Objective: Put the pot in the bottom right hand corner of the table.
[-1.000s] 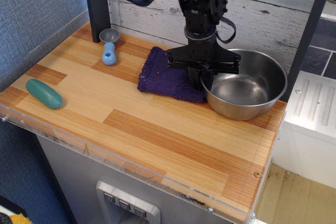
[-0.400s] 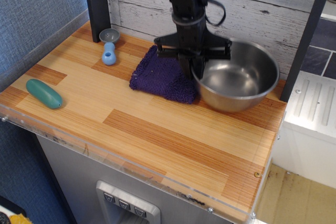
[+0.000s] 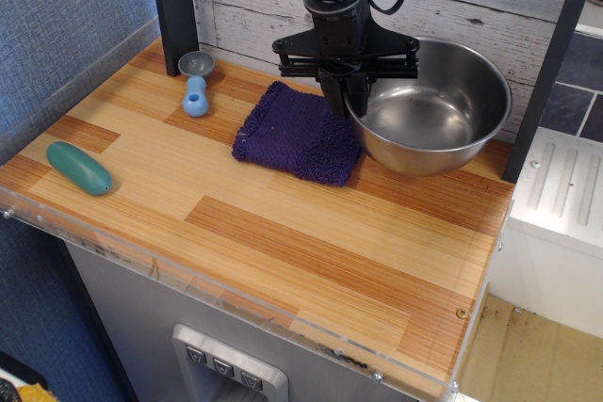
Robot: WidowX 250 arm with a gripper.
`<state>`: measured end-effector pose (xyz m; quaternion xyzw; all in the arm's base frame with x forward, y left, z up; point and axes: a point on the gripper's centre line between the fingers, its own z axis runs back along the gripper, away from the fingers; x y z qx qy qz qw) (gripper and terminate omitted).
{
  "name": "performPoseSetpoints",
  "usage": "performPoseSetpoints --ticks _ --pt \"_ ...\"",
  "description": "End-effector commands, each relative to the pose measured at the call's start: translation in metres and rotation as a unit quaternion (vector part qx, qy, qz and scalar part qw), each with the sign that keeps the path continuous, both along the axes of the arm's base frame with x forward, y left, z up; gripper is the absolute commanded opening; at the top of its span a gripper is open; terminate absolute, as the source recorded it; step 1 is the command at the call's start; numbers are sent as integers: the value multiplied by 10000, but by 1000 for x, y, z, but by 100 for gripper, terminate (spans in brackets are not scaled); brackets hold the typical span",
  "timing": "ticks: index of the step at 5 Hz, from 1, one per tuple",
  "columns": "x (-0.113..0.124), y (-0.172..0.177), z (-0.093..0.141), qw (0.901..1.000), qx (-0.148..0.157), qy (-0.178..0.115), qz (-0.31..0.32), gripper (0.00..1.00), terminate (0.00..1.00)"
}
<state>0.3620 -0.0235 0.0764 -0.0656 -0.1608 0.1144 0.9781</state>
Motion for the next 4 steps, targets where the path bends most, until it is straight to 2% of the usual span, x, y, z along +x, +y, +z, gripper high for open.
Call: performPoseSetpoints --ticks 1,2,4 --pt "-19 2 30 9992 130 -352 -170 0 0" --pt "-34 -4 26 9986 202 -286 -396 0 0" --pt "-62 4 -4 9964 409 -142 -734 0 0"
